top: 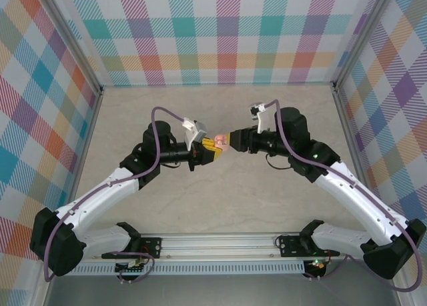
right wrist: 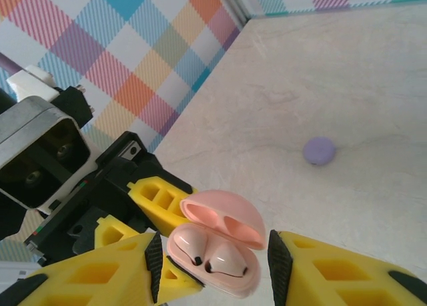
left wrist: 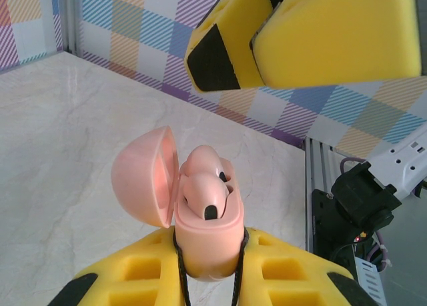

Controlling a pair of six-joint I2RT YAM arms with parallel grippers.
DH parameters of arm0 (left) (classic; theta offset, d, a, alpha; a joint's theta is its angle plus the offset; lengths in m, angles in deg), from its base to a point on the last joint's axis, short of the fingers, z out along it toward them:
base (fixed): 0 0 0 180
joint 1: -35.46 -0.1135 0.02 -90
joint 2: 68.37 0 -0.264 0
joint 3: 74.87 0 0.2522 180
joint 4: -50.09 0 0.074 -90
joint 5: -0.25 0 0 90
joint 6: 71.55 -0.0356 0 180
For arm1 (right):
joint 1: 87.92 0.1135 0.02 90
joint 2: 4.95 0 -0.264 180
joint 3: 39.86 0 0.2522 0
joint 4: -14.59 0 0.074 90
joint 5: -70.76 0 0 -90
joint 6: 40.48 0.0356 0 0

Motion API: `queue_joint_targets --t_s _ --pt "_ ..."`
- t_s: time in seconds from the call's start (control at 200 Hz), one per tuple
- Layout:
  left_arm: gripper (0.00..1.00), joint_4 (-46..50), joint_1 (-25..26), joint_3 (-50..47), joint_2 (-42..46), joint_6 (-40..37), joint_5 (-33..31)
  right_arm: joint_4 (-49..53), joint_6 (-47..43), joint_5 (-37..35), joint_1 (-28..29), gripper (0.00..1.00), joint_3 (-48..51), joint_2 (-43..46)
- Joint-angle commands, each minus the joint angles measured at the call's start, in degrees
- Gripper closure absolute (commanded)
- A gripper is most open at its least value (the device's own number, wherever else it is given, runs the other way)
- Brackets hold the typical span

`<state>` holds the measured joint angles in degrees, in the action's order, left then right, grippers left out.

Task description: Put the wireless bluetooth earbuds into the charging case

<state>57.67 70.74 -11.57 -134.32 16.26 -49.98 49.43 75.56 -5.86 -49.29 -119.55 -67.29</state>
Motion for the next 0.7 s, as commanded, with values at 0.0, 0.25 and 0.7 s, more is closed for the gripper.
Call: queue_joint_targets --t_s 0.0,0.25,0.7 --pt "0.96 -1.9 0.9 1.1 0.3 0.3 0.9 3.9 -1.1 -6.3 0.3 0.55 -1.7 0.4" --pt "0.96 -1.6 0.9 1.4 0.7 0.2 2.1 8.6 -1.5 -8.0 -2.1 0.62 -3.1 -3.1" --pt "0.96 -2.7 0.9 1.4 0.9 0.6 4.8 3.5 -4.4 4.9 -7.7 0.66 -1.2 -8.5"
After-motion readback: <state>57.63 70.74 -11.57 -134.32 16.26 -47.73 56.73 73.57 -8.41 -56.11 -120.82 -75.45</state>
